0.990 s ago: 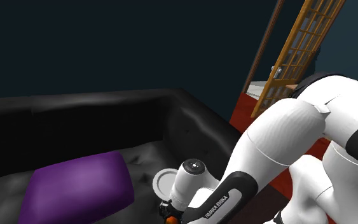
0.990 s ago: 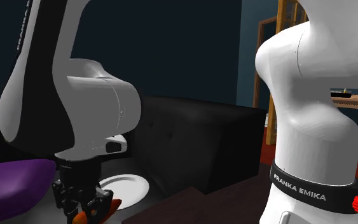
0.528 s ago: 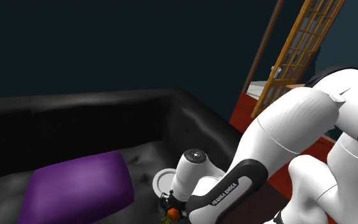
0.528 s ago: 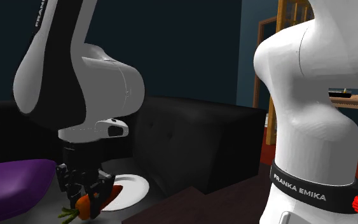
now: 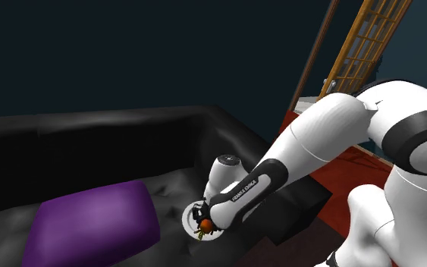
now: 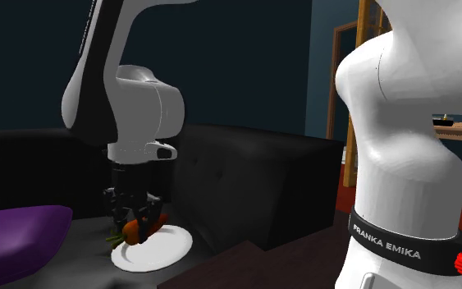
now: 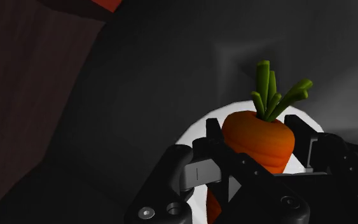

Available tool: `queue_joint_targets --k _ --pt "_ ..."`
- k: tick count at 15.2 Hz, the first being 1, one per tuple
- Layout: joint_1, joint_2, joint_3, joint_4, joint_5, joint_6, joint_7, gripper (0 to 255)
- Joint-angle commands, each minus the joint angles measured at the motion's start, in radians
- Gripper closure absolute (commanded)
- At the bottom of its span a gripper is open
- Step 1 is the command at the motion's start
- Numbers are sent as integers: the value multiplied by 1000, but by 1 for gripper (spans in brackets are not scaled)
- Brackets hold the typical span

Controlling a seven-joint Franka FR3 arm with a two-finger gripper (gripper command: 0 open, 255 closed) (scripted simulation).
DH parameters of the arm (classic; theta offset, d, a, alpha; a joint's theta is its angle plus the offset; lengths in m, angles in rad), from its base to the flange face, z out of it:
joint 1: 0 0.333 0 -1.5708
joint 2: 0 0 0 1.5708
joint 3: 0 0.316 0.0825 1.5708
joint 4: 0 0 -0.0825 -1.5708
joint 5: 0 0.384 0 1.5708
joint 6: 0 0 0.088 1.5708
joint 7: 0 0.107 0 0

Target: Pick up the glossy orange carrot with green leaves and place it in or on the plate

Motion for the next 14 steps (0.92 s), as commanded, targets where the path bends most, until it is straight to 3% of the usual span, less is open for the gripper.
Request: queue_joint_targets --k 1,6,14 --pt "-53 26 -5 45 6 -27 -58 255" --pt "-167 89 -18 158 12 -95 -169 255" --pt "-237 198 72 194 111 -23 -249 255"
